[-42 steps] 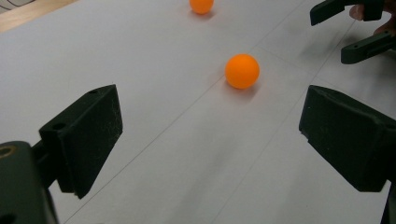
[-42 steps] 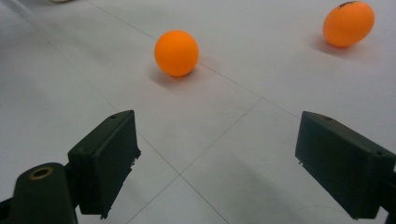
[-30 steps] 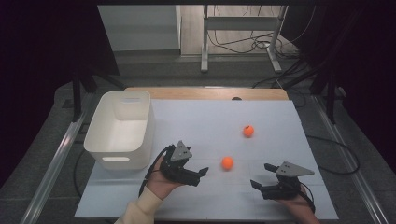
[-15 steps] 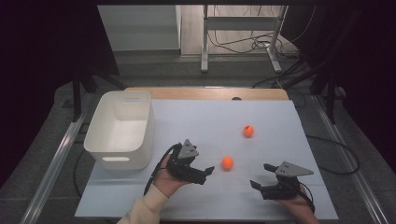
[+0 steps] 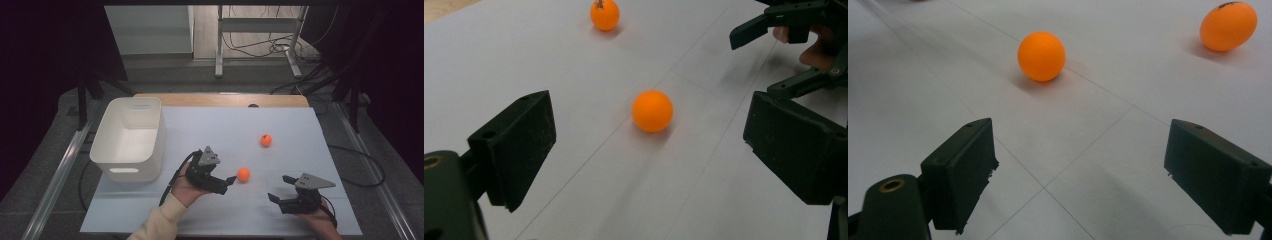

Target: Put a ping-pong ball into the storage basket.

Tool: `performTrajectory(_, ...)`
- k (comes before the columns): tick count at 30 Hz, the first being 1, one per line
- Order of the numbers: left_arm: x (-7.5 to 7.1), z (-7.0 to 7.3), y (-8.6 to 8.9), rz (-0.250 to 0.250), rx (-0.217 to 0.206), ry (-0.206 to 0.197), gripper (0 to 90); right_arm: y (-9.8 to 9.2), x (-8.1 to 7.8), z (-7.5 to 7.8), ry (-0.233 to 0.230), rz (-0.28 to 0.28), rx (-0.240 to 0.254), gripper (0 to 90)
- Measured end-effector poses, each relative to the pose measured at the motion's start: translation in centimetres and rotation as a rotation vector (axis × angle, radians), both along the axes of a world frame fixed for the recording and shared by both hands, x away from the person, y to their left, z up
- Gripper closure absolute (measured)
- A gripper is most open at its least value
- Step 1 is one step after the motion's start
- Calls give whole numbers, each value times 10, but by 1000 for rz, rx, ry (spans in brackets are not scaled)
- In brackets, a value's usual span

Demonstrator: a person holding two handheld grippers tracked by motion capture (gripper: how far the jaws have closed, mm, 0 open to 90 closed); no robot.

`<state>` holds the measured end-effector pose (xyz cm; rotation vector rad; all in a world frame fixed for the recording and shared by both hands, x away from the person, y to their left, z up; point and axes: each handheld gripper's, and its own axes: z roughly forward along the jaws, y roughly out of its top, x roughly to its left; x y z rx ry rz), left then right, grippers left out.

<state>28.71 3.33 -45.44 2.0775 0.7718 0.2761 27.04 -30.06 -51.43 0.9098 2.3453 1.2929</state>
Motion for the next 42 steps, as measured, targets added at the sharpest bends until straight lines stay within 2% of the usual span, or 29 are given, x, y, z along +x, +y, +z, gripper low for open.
performTrajectory(2,1,0,-1,0,0,0,75,0,0,0,1,-2,-3,137)
performTrajectory(7,5,0,-4,-4,-29,18,78,0,0,0,-5,-3,6,137)
performTrajectory(15,14,-6,-13,-13,-8,30,78,0,1,0,-3,-7,-11,137)
performTrajectory(16,15,-7,-15,-17,-5,30,78,0,1,-1,2,-1,1,137)
performTrajectory(25,21,-9,-26,-36,10,38,78,-1,1,0,0,-3,-6,136)
performTrajectory(30,24,-13,-31,-30,19,55,78,-1,1,0,1,-3,-5,137)
performTrajectory(42,30,-16,-38,-41,38,67,78,-1,1,0,0,2,-1,137)
